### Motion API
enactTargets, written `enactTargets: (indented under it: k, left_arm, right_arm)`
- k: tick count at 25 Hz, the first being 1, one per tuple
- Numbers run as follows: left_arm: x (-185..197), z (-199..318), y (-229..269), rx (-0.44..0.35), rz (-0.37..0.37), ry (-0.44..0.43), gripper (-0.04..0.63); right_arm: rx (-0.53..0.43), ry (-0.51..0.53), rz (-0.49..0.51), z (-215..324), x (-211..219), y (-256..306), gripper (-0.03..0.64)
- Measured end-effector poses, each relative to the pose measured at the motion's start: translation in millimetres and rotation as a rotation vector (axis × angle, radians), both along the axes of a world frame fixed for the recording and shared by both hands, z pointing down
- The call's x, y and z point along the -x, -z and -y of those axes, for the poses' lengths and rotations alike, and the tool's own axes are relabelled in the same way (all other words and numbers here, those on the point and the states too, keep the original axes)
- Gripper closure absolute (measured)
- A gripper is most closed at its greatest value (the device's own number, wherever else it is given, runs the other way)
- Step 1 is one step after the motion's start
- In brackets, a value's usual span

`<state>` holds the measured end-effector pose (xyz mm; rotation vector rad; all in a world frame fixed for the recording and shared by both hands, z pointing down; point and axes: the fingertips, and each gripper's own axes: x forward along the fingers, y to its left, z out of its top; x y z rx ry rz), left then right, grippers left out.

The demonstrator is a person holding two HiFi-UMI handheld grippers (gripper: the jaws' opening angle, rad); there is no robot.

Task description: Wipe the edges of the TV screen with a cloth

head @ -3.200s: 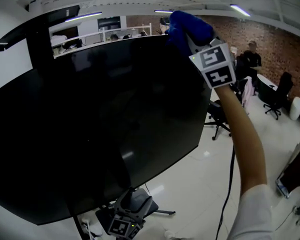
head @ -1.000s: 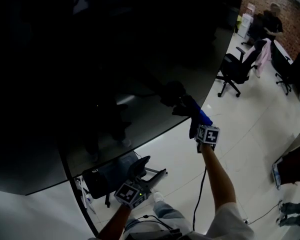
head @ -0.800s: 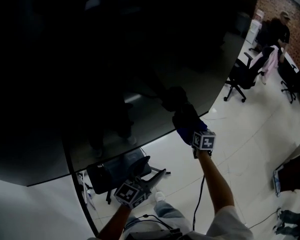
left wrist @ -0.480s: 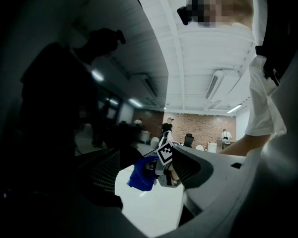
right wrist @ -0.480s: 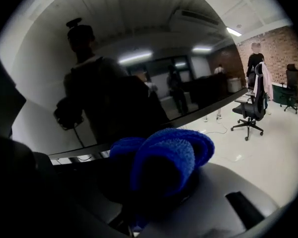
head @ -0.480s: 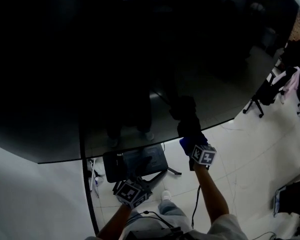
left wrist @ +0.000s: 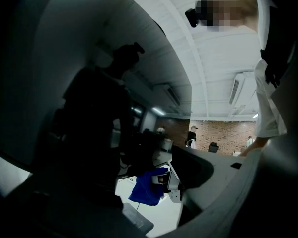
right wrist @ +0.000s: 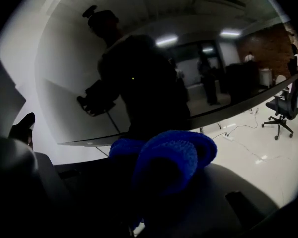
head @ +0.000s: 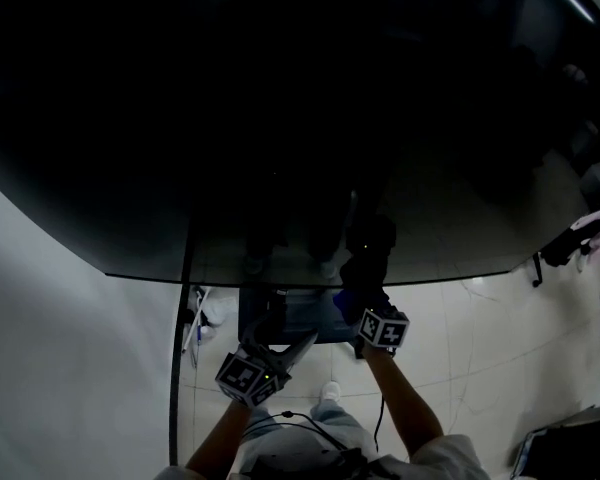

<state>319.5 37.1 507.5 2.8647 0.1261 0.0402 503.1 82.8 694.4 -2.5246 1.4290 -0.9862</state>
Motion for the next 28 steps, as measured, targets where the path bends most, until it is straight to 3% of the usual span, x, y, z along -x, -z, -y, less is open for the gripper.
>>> enactTargets:
  k: [6, 13, 20, 28]
  left_arm:
    - [57.0, 58.2, -11.0, -0.039, 0.001, 0.131, 0.288]
    - [131.6, 122.6, -17.5, -0.049, 0.019, 0.295, 0.288]
    - [209.9, 183.7, -41.6, -0.043, 0.038, 0.463, 0.288]
    - [316.4, 245.8, -52.2, -0.037, 0.058, 0.655, 0.288]
  right_arm:
    - [0.026, 0.049, 0.070, 68.1, 65.8, -0.7, 0.534]
    - [-0.029, 0.284, 0.085, 181.2, 162.6, -4.1, 0.534]
    - [-0.044, 0.433, 0.119, 289.0, 244.9, -17.7, 0.534]
    - [-0.063, 0.615, 0.041, 417.1, 363.0, -30.4, 0.532]
